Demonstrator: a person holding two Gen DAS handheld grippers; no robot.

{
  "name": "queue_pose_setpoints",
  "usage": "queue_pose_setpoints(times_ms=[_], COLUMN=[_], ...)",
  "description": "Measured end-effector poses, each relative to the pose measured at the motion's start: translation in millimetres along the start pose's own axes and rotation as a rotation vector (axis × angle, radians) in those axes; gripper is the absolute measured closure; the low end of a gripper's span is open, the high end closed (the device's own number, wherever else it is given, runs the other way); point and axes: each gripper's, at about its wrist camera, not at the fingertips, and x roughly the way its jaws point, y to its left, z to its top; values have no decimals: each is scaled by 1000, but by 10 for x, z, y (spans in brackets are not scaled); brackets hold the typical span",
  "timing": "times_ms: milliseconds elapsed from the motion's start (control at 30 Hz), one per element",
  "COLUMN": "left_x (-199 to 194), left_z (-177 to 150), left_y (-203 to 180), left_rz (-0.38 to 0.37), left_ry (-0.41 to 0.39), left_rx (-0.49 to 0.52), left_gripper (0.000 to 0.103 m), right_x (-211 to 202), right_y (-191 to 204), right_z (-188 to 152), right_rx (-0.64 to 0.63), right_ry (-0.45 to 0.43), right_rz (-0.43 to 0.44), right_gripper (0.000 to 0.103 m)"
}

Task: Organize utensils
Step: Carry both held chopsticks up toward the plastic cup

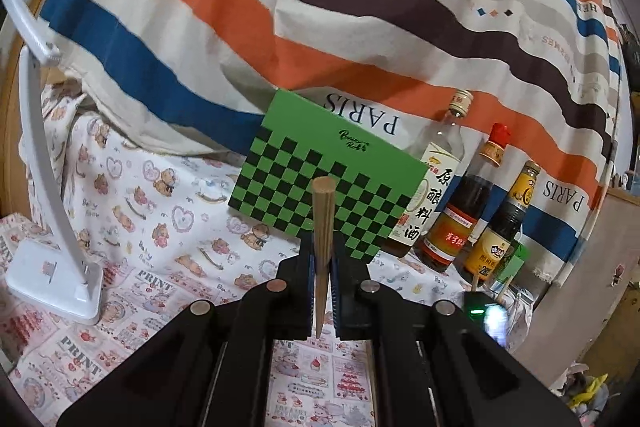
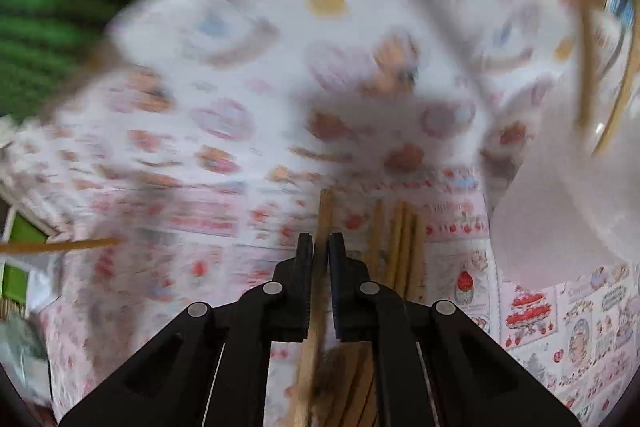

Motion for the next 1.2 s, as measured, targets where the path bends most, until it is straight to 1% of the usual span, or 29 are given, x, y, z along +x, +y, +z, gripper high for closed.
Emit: queue_pose_setpoints(times_ms=[67, 200, 233, 300, 333, 433, 500, 533, 633, 733, 867, 967, 1067, 1133, 1200], left_x=[-36, -108, -120, -130, -135, -165, -174, -182, -187, -152, -40, -70, -145, -173, -176], left_z=[-1, -19, -26, -34, -39, -56, -61, -76, -130, -195, -263, -259, -221, -187, -168], left_y=[-65, -188, -216, -249, -263, -305, -346, -371, -447, -515, -470, -466, -649, -867, -1084], left_rz=[4, -15, -18, -25, -31, -19, -50, -51, -66, -61, -29, -52, -66, -95, -115], left_ry=[-16, -44, -45, -39, -35, -38, -29, -29, -21, -9, 39, 39, 3, -10, -13], left_rx=[33, 90, 98, 102, 99, 95, 111, 117, 143, 176, 143, 122, 147, 182, 209], left_gripper=[97, 97, 97, 97, 97, 97, 97, 97, 97, 97, 97, 97, 97, 97, 97], right_x=[-320, -1002, -1197, -1516, -1695, -2150, -2280, -2404, -2599, -2668, -2662, -2644, -2546, -2515, -2505], right_y=[65, 83, 107, 37, 18, -121, -187, -318, -508, -696, -938, -1148, -1279, -1295, -1400], right_z=[-54, -214, -287, -389, -423, -535, -655, -725, -790, -769, -701, -685, -640, -627, -662], right_rx=[-45, -71, -75, -87, -90, -105, -114, -118, -118, -53, 13, 87, 192, 190, 229], right_ry=[-116, -352, -407, -529, -572, -757, -840, -882, -951, -969, -999, -1007, -965, -968, -1000], right_rz=[59, 178, 196, 226, 229, 226, 208, 201, 210, 208, 171, 195, 207, 195, 202], right_gripper=[94, 95, 95, 95, 95, 95, 95, 95, 95, 95, 95, 95, 95, 95, 95])
